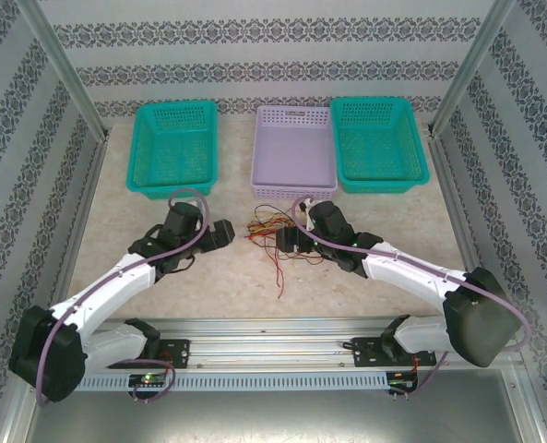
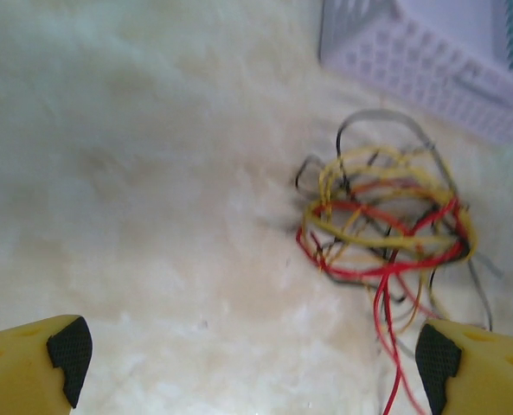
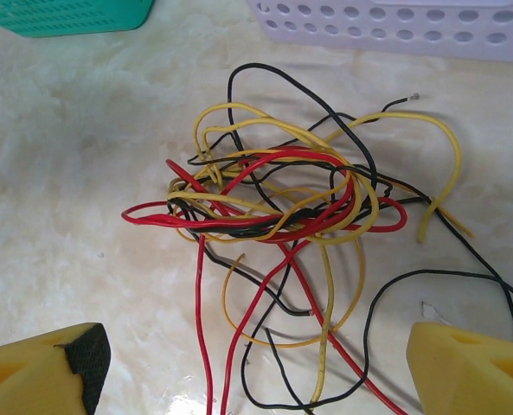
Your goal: Untangle the cables
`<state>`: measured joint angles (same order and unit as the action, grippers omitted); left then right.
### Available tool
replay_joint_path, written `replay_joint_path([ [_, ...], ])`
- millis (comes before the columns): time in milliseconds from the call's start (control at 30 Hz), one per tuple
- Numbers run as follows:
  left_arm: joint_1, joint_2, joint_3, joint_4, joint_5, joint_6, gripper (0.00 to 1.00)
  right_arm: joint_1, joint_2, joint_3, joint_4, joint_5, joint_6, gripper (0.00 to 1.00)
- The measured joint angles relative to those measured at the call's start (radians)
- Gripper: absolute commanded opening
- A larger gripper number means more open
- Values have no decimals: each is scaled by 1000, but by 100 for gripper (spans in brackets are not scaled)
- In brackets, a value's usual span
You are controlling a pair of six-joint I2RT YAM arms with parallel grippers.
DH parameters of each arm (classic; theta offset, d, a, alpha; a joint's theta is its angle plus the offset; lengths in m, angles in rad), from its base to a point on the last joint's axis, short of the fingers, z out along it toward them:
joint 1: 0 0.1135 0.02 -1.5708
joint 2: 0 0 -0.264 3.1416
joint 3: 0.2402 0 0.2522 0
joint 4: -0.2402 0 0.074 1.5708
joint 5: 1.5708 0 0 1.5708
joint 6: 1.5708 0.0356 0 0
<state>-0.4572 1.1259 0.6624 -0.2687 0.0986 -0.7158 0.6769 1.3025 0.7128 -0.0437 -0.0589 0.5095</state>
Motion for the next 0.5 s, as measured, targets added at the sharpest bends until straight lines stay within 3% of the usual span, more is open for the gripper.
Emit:
replay_joint_path([
  [267, -87, 223, -12, 101, 55, -19, 92, 0, -30, -12, 45, -2, -13, 91],
  [500, -107, 351, 70, 199, 78, -17, 92, 0, -130, -80, 90, -16, -29, 92],
])
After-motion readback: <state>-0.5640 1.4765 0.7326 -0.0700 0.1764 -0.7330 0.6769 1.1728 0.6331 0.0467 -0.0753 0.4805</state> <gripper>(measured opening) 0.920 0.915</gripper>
